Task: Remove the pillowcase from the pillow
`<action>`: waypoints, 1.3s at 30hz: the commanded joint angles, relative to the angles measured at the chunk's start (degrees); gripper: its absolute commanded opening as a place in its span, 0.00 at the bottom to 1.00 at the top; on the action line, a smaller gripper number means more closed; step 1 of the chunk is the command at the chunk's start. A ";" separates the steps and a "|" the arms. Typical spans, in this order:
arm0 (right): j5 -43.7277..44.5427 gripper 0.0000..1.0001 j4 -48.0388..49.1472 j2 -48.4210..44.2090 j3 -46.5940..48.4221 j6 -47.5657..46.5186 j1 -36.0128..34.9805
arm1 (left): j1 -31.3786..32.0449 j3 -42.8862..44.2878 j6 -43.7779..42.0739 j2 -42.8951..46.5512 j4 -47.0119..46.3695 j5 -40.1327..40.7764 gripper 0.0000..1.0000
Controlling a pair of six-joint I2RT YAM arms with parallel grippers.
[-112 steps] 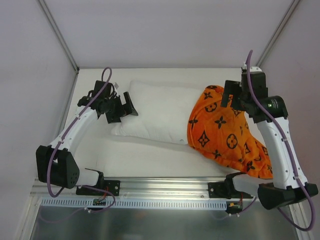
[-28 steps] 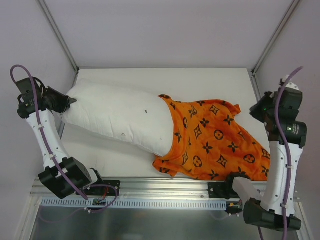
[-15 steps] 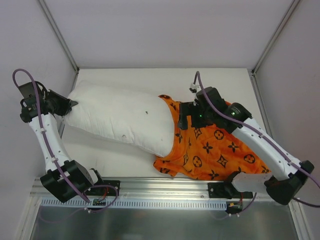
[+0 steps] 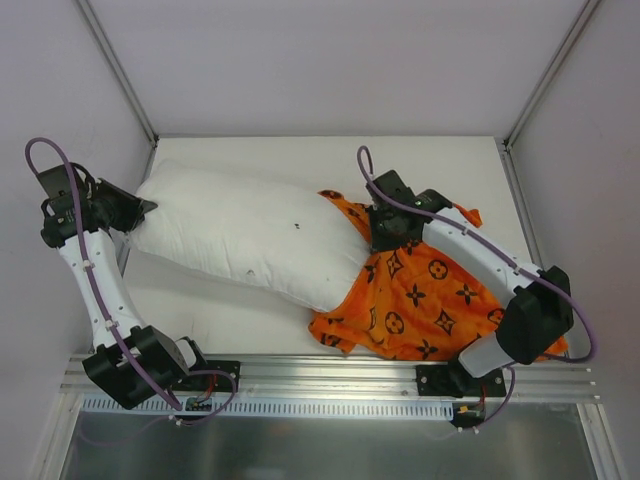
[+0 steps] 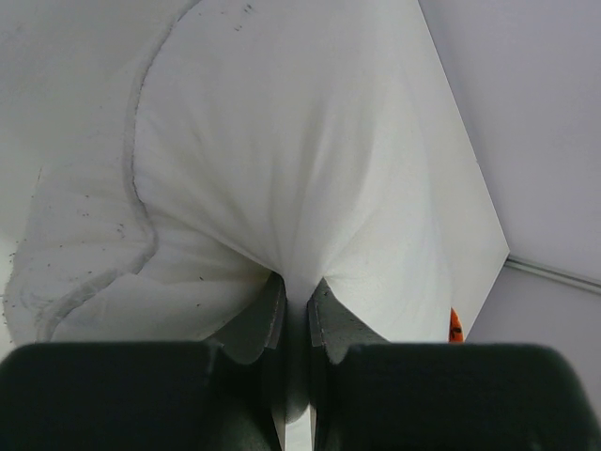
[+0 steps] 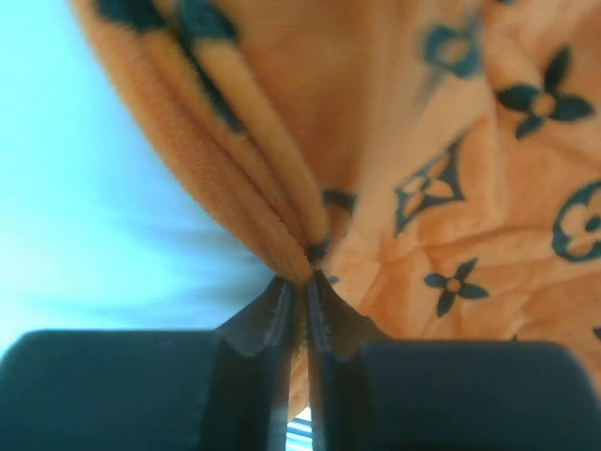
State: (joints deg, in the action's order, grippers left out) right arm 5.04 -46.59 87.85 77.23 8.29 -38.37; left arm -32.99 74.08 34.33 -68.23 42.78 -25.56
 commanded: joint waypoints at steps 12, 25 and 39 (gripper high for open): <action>-6.27 0.01 1.59 -21.75 -10.79 -2.50 37.03 | -0.14 1.76 2.85 1.96 -2.71 -1.77 0.00; -7.41 0.01 0.87 -25.18 3.73 -0.74 51.03 | -0.14 1.06 4.26 2.40 -2.79 -0.63 0.00; -7.50 0.01 13.89 -33.27 -28.10 6.38 34.07 | 33.05 15.46 -12.87 -0.49 -1.94 9.25 0.99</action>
State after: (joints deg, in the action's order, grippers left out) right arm -5.93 -39.16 56.99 48.16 11.64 -1.83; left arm -7.38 83.85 28.25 -68.23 40.97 -25.45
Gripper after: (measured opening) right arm 0.029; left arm 0.986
